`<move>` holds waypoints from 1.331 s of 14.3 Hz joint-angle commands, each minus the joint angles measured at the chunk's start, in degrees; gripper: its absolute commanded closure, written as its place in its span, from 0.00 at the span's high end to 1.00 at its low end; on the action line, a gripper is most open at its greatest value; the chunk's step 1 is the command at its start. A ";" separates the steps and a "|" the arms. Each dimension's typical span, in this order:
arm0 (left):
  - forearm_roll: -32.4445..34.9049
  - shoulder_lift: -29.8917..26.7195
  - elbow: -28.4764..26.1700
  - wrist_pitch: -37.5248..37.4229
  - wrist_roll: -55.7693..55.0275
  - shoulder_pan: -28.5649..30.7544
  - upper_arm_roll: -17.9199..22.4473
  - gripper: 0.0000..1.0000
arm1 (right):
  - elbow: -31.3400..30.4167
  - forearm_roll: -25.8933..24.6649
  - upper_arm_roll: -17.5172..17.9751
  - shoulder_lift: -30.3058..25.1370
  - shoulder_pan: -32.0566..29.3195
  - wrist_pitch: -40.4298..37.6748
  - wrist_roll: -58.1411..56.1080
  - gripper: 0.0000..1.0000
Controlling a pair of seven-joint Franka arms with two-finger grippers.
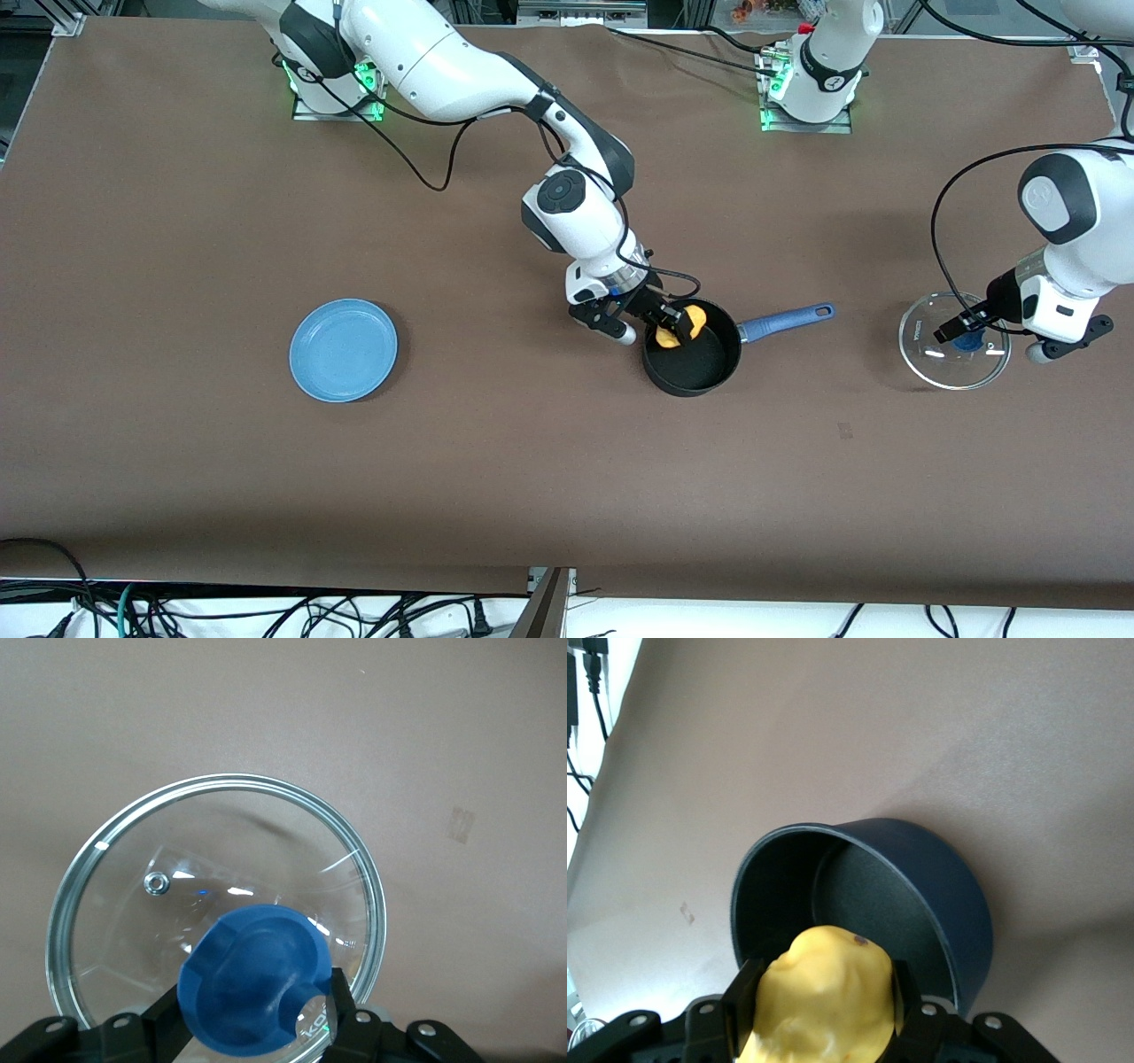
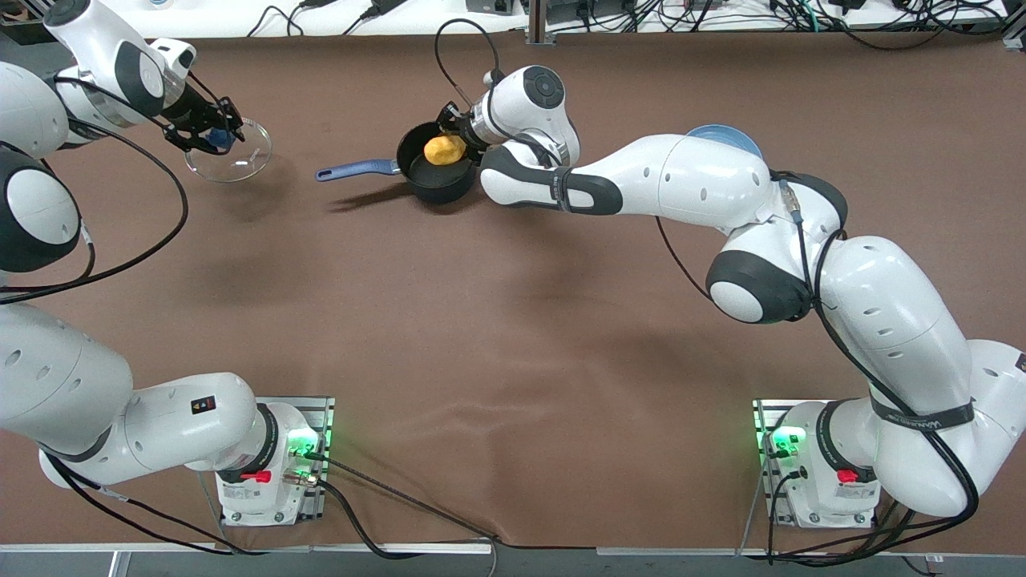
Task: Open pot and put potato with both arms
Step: 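Open the right gripper to drop the potato while the left gripper lowers the lid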
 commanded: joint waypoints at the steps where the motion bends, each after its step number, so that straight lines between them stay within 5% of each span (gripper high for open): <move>1: -2.29 -1.52 -5.00 5.65 3.27 0.36 0.05 0.28 | 2.69 -0.80 -0.88 2.16 0.82 0.49 -0.21 0.36; 7: -2.29 1.29 -9.05 13.13 3.36 0.36 0.05 0.29 | 2.69 -1.15 -1.66 3.39 1.43 1.81 -0.21 0.41; 10: -2.29 3.40 -10.10 14.27 6.16 0.53 0.13 0.31 | 2.69 -1.24 -2.02 3.39 1.61 1.90 -0.30 0.63; 15: -2.29 4.37 -10.72 15.16 6.70 1.15 0.14 0.31 | 2.69 -1.07 -2.55 2.25 1.44 1.37 0.14 0.85; 16: -2.29 4.55 -10.72 15.16 6.70 1.15 0.14 0.32 | 2.69 -1.07 -2.55 2.16 1.44 1.02 0.23 1.00; 19: -2.29 4.99 -10.63 15.77 6.79 1.15 0.14 0.52 | 2.69 -1.07 -2.55 0.50 1.00 -1.34 -0.03 1.00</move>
